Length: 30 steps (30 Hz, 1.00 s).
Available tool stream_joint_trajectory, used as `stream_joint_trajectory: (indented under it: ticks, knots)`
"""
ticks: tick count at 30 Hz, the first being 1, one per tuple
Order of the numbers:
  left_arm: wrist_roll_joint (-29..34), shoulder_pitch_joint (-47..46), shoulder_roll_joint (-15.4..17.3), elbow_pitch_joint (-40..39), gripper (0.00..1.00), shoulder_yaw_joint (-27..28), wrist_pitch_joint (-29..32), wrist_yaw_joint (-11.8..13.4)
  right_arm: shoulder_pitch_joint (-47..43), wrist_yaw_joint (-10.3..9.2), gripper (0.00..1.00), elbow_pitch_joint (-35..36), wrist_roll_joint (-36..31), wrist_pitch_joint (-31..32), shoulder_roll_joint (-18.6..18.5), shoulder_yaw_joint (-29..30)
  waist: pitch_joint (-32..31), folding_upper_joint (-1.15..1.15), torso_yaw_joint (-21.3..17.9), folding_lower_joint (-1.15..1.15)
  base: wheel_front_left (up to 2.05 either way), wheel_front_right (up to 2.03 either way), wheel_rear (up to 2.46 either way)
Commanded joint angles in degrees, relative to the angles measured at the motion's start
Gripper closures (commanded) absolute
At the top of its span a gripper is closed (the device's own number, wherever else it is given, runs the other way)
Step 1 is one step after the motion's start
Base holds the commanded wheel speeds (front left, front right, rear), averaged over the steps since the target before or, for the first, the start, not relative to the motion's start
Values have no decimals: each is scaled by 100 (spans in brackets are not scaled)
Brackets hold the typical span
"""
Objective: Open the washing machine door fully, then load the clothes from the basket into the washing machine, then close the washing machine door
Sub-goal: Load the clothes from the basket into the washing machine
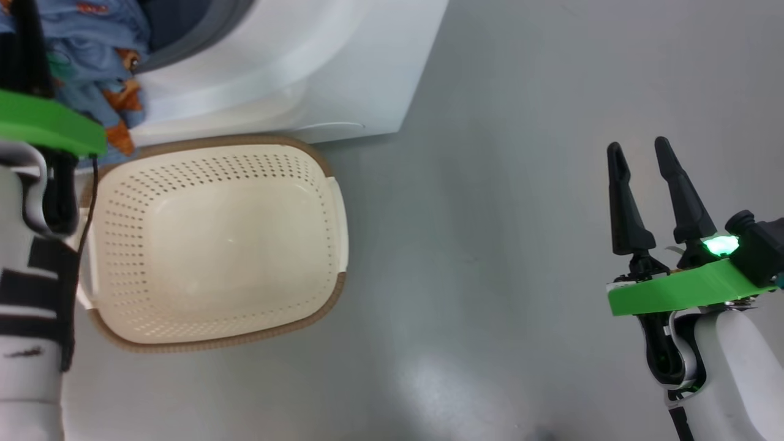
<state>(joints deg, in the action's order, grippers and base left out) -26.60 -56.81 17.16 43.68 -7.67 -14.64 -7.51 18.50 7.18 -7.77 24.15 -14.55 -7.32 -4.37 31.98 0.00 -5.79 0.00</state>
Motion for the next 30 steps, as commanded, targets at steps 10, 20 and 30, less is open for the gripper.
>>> stream_joint_trajectory:
  ticks: [10,20,30]
  knots:
    - [-130,-1288,616,1009,100,-282,-36,2,158,31,0,137,-10,-45,83,-315,336,0,-456,0,0,0,0]
    - [662,-1786,875,-606,100,315,-36,2,229,31,0,189,-6,-45,149,-355,523,0,-676,0,0,0,0]
    - [940,-1125,646,-179,100,549,-36,2,224,31,0,171,-11,-45,205,-390,521,0,-704,0,0,0,0]
